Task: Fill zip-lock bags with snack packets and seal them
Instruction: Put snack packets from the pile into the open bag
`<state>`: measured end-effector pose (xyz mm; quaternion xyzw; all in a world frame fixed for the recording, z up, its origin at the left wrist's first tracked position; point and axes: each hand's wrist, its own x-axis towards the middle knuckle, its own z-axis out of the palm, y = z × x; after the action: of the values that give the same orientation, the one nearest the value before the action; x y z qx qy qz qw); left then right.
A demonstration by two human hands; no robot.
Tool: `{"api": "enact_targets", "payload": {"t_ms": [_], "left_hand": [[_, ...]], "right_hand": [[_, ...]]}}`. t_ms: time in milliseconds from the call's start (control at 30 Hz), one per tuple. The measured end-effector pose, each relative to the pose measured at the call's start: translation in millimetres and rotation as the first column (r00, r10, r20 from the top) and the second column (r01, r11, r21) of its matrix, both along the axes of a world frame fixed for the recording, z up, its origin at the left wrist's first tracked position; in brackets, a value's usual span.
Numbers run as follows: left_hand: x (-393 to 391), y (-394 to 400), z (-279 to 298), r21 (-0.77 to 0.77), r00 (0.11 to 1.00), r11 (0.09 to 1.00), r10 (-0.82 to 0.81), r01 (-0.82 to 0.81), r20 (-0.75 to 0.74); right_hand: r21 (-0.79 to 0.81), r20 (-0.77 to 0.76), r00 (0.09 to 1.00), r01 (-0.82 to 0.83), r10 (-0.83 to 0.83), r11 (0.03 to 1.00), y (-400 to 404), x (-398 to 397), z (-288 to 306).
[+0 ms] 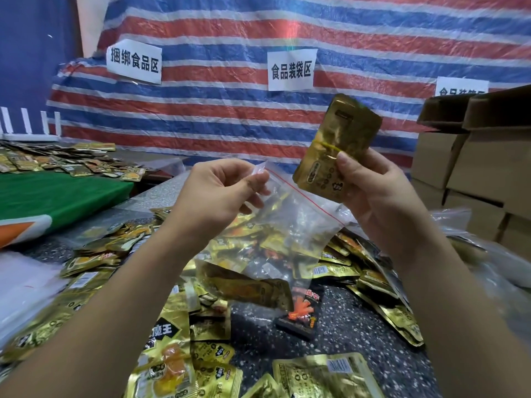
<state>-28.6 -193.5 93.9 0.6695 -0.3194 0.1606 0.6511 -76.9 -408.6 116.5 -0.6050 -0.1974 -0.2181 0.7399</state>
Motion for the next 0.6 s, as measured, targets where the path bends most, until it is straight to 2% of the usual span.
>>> {"api": "enact_targets", "payload": {"t_ms": [133,300,433,600], "left_hand": [[-0.5,0.9,0.4,0.018,1.000,1.000,-0.021,0.021,-0.006],[-1.9,1.1,0.9,0.046,0.999,0.998,-0.037,0.037,-0.004],[-2.2,-0.1,0.8,0.047,1.000,0.999,-0.016,0.016,-0.005],[-4.2,0.4,1.6,0.014,1.000,1.000,-0.003,0.004,-0.024]], "right_hand": [[-0.044,-0.002,0.999,0.042,-0.042,0.998,-1.4,2.1,-2.9],[0.041,0.011,0.999,0.048,-0.049,0.998,-9.3,4.4,-2.0],[-0.155,0.008,0.998,-0.058,0.060,0.986,-6.2,2.5,-6.2],[-0.189,0.022,0.999,-0.042,0.047,0.981,-2.5,0.5,-5.4]]}}
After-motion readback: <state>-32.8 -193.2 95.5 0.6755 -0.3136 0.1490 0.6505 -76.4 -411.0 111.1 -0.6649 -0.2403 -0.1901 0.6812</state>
